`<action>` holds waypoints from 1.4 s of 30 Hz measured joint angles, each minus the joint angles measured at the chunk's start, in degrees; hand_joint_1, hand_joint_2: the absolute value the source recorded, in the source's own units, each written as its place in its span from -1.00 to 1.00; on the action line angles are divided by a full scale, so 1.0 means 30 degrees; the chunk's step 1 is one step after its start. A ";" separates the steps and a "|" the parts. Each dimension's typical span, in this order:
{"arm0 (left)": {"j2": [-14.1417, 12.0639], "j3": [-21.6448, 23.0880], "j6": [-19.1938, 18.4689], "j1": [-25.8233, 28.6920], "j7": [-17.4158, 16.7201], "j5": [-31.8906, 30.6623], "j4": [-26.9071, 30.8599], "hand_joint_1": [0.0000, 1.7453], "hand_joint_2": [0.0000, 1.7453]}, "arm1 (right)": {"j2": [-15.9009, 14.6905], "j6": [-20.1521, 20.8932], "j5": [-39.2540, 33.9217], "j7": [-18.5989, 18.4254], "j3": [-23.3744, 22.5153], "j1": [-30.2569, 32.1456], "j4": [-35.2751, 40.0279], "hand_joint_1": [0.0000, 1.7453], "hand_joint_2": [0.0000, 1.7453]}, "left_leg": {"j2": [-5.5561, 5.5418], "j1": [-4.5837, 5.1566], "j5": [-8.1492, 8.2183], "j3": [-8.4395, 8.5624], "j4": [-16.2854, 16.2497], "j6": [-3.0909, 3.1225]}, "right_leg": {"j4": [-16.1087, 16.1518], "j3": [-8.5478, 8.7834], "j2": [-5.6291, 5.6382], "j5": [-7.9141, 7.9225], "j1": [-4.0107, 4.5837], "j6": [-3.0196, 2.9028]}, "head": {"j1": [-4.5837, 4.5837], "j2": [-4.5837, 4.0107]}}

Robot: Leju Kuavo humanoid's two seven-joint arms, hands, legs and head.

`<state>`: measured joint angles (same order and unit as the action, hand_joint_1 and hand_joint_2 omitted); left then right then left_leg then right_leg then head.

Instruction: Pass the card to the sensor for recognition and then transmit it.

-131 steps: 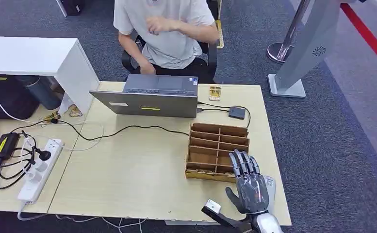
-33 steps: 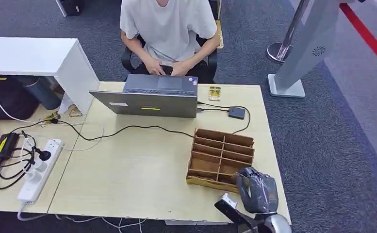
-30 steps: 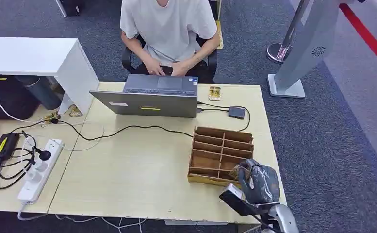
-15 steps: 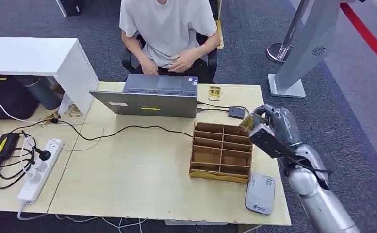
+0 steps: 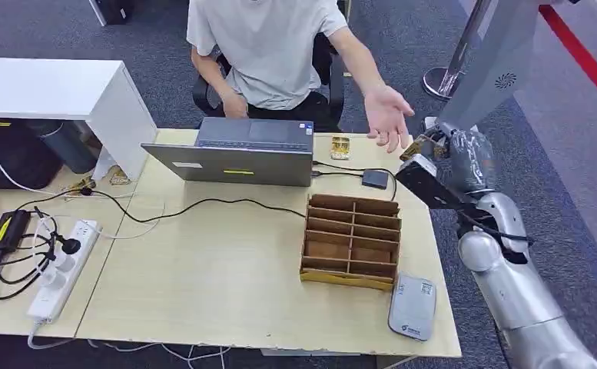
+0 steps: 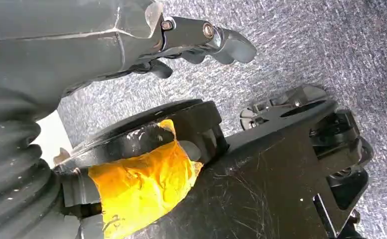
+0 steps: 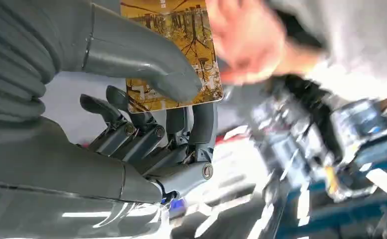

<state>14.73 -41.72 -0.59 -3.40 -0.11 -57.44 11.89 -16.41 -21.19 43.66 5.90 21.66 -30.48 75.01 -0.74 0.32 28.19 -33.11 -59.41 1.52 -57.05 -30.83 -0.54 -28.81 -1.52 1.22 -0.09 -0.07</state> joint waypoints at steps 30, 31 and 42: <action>-0.0044 0.0036 -0.0714 -0.0154 0.0015 -0.1347 0.0000 -1.00 1.00 | 0.1712 -0.6124 1.4727 -0.3146 -0.0598 -0.1231 -0.4079 -1.00 1.00 | -0.0011 -0.0006 -0.0004 0.0013 0.0001 -0.0006 | -0.0004 0.0002 -0.0004 -0.0002 0.0003 -0.0005 | 0.0000 0.0000; -0.0044 0.0036 -0.0692 -0.0154 0.0000 -0.1274 0.0000 -1.00 1.00 | 0.1719 -0.6124 1.4727 -0.3146 -0.0605 -0.1202 -0.4079 -1.00 1.00 | -0.0009 -0.0006 -0.0004 0.0014 0.0001 -0.0006 | -0.0004 0.0002 -0.0003 -0.0002 0.0003 -0.0005 | 0.0000 0.0000; -0.0036 0.0000 -0.0605 -0.0133 -0.0131 -0.0713 0.0000 -1.00 1.00 | 0.1128 -0.6132 1.5135 -0.4145 -0.1042 -0.0248 -0.4064 -1.00 1.00 | -0.0045 -0.0002 -0.0005 0.0010 -0.0003 -0.0005 | 0.0004 -0.0003 -0.0045 -0.0003 0.0000 -0.0005 | 0.0000 0.0000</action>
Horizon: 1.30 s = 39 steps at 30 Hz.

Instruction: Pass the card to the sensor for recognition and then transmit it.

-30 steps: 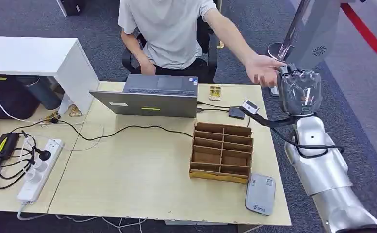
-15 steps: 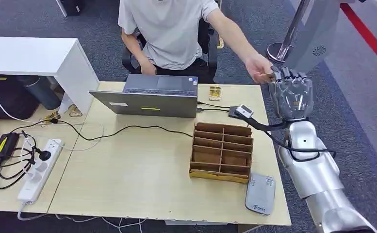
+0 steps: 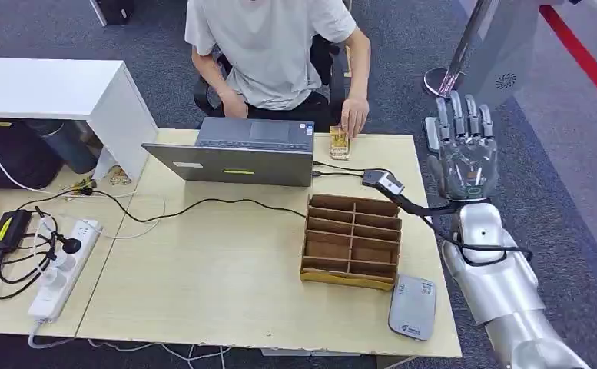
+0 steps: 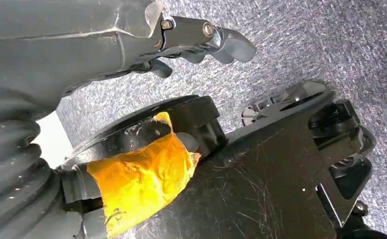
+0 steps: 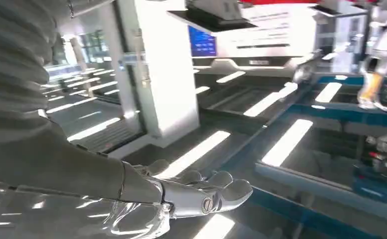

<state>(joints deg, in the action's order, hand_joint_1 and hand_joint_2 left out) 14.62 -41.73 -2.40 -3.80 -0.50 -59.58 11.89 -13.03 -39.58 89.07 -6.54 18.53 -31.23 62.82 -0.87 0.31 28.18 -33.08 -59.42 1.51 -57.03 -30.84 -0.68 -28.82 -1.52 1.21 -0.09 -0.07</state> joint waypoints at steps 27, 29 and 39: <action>0.0102 -0.1450 0.1493 0.0204 -0.0554 0.1209 0.0000 -1.00 1.00 | -0.9885 -0.0058 0.0022 0.0577 -1.7727 1.1912 -0.1676 -1.00 1.00 | -0.0070 0.0051 0.0195 0.0125 -0.0022 0.0111 | 0.0070 0.0184 -0.0071 -0.0175 -0.0052 0.0125 | -0.0007 0.0000; 0.0117 -0.1450 0.1421 0.0192 -0.0546 0.1114 0.0000 -1.00 1.00 | -0.9849 -0.0058 0.0022 0.0489 -1.8168 1.1871 -0.2082 -1.00 1.00 | -0.0046 0.0050 0.0195 0.0132 -0.0023 0.0111 | 0.0070 0.0185 -0.0049 -0.0174 -0.0051 0.0125 | 0.0000 0.0000; 0.0153 -0.1450 0.1341 0.0178 -0.0575 0.1056 0.0000 -1.00 1.00 | -0.9252 -0.0066 0.0029 0.1298 -1.9489 1.1748 -0.2754 -1.00 1.00 | -0.0040 0.0051 0.0195 0.0142 -0.0024 0.0111 | 0.0068 0.0190 -0.0045 -0.0173 -0.0053 0.0123 | -0.0007 0.0000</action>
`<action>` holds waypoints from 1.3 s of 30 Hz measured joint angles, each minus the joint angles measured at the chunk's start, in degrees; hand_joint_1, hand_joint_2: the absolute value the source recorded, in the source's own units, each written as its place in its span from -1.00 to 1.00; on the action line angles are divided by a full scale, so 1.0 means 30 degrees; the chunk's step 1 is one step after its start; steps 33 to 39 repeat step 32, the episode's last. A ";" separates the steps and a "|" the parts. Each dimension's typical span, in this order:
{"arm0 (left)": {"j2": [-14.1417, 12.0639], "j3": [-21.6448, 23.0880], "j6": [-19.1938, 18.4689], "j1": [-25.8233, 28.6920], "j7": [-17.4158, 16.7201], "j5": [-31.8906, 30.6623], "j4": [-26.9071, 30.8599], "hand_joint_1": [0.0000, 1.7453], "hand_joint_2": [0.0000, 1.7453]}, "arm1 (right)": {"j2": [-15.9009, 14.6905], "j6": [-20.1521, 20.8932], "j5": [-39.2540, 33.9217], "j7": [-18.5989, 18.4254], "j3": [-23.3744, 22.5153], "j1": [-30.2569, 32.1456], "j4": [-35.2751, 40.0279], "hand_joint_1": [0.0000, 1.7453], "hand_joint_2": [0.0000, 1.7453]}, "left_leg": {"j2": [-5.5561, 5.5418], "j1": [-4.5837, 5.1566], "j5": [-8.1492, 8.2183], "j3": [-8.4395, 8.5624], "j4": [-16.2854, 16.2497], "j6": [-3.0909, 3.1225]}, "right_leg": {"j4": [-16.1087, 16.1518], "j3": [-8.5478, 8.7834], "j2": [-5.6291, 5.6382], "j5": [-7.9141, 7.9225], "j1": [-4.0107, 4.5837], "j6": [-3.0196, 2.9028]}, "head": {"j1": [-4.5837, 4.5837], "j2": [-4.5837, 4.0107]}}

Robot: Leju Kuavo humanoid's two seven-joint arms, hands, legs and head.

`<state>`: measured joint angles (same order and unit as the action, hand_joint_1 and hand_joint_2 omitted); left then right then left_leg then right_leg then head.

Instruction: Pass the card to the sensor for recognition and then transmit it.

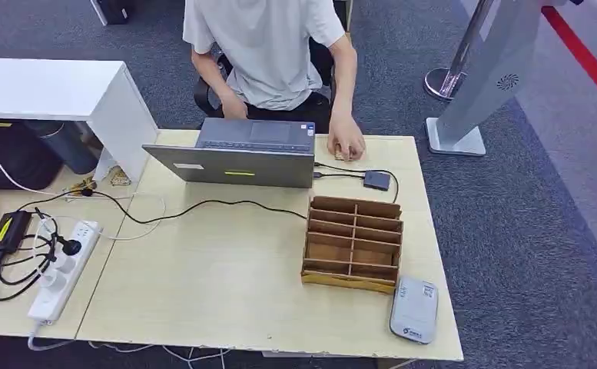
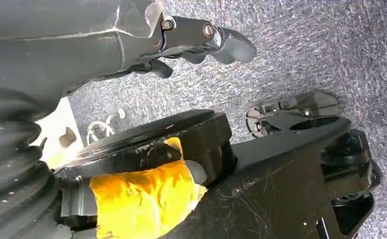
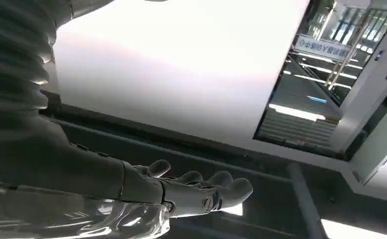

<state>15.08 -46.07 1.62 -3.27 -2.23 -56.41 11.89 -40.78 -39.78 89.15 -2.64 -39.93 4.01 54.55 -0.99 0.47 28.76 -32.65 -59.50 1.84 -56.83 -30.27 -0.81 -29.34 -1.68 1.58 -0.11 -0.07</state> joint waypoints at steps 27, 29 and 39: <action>0.0175 0.0000 0.0321 -0.0256 -0.0984 -0.0655 0.0000 -1.00 1.00 | 0.1048 1.0411 -0.0051 -0.2724 -0.0138 -0.3335 -1.1160 -1.00 1.00 | 0.0058 0.0003 0.0014 0.0049 0.0013 0.0031 | -0.0024 0.0031 0.0053 -0.0001 -0.0001 -0.0002 | -0.0007 0.0000; 0.0168 0.0000 0.0335 -0.0269 -0.1020 -0.0692 0.0000 -1.00 1.00 | 0.1502 1.0404 -0.0036 -0.3017 -0.0138 -0.3332 -1.1526 -1.00 1.00 | 0.0061 -0.0010 0.0014 0.0050 0.0013 0.0030 | -0.0022 0.0032 0.0056 -0.0001 0.0012 -0.0002 | 0.0000 0.0000; 0.0189 0.0000 0.0415 -0.0285 -0.1107 -0.0736 0.0000 -1.00 1.00 | 0.2287 1.0310 -0.0044 -0.3301 -0.0138 -0.3296 -1.2012 -1.00 1.00 | 0.0062 -0.0003 0.0014 0.0051 0.0013 0.0030 | -0.0022 0.0030 0.0057 -0.0001 0.0005 -0.0002 | 0.0007 0.0000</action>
